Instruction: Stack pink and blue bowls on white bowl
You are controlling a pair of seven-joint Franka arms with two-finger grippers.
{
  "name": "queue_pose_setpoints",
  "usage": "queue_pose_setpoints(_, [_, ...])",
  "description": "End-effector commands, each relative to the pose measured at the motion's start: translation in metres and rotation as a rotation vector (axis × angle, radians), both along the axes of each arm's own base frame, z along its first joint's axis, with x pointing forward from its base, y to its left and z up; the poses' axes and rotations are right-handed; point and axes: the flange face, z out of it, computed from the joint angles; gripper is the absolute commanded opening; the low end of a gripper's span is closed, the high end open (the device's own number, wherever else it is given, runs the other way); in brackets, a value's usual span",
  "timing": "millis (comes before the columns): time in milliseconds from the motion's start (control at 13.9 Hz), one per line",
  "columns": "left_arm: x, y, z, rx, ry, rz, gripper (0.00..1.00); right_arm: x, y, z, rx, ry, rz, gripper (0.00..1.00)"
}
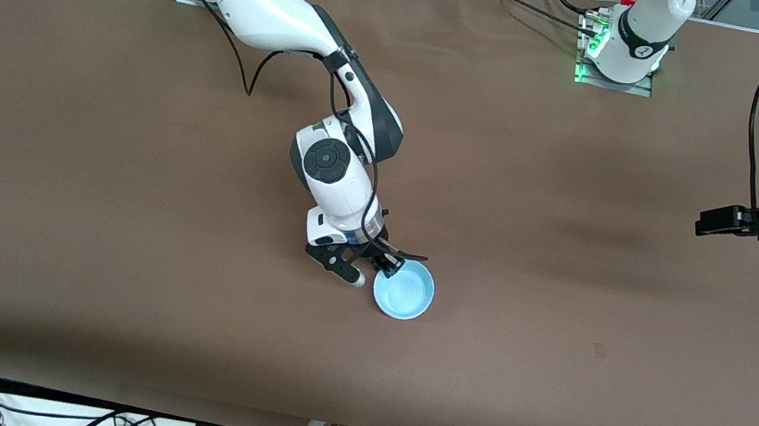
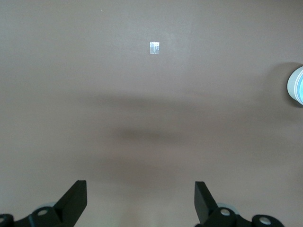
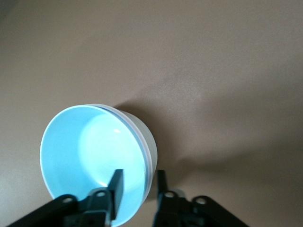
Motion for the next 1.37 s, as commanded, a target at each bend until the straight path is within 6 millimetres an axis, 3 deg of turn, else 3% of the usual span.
queue_pose_setpoints(0, [0.003,0.005,0.005,0.018,-0.014,-0.021,1.0,0.002,0.003,0.007,-0.019,0.018,0.009,0.46])
queue_pose_setpoints(72, [0.003,0.004,0.005,0.015,-0.014,-0.021,1.0,0.002,0.0,0.013,-0.031,0.041,0.006,0.59])
queue_pose_setpoints(144, [0.003,0.003,0.005,0.014,-0.014,-0.022,1.0,0.004,-0.003,0.036,-0.034,0.044,0.006,0.95])
queue_pose_setpoints(216, [0.003,0.003,0.005,0.014,-0.014,-0.022,1.0,0.007,-0.008,0.059,-0.041,0.046,0.006,1.0])
queue_pose_setpoints(431, [0.003,0.004,0.005,0.012,-0.014,-0.021,1.0,0.03,-0.064,0.127,-0.135,0.047,-0.005,1.0])
queue_pose_setpoints(719, [0.004,0.002,0.004,0.011,-0.012,-0.022,1.0,0.042,-0.198,0.198,-0.259,0.133,0.197,1.0])
queue_pose_setpoints(863, [0.004,0.001,0.004,0.008,-0.012,-0.022,1.0,0.021,-0.258,0.237,-0.259,0.17,0.248,1.0])
queue_pose_setpoints(1150, [0.004,0.0,0.005,0.006,-0.013,-0.022,1.0,-0.054,-0.369,0.321,-0.236,0.219,0.387,1.0])
queue_pose_setpoints(1294, [0.004,-0.001,0.005,0.006,-0.013,-0.02,1.0,-0.076,-0.41,0.338,-0.229,0.224,0.424,1.0])
